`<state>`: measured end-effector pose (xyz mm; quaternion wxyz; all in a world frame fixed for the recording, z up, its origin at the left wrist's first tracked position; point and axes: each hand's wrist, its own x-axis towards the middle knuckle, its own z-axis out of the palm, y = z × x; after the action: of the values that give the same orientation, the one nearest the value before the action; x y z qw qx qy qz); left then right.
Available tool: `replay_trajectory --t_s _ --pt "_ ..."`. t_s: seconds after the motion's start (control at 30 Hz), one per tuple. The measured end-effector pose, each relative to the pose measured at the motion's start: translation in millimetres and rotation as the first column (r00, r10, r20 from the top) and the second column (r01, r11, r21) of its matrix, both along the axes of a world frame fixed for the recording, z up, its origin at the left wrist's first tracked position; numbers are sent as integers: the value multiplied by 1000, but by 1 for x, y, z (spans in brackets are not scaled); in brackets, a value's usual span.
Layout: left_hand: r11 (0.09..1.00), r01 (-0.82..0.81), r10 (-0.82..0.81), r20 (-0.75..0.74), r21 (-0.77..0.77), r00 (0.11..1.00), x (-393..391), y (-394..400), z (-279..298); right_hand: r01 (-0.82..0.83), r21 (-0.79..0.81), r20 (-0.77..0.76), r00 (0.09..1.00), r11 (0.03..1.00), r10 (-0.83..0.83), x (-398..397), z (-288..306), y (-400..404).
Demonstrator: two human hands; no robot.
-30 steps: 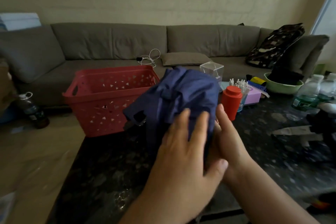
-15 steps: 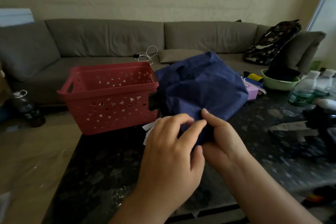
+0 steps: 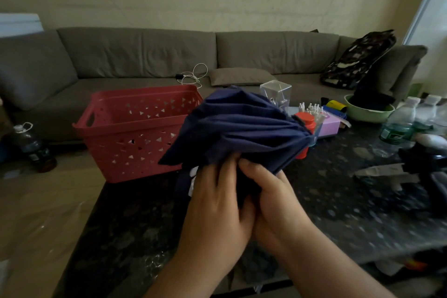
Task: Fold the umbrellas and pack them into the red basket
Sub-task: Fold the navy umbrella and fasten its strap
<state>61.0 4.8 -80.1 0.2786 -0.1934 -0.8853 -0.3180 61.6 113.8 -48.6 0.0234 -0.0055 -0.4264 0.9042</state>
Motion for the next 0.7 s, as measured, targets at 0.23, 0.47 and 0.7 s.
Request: replay_trajectory --t_s 0.23,0.47,0.7 --pt "998 49 -53 88 48 995 -4 -16 11 -73 87 -35 996 993 77 8 -1 -13" --pt "939 -114 152 94 -325 984 -2 -23 9 -24 -40 294 955 999 35 -5 -10 -9" --pt "988 23 -12 -70 156 997 8 -11 4 -1 -355 273 956 935 105 -12 -1 4"
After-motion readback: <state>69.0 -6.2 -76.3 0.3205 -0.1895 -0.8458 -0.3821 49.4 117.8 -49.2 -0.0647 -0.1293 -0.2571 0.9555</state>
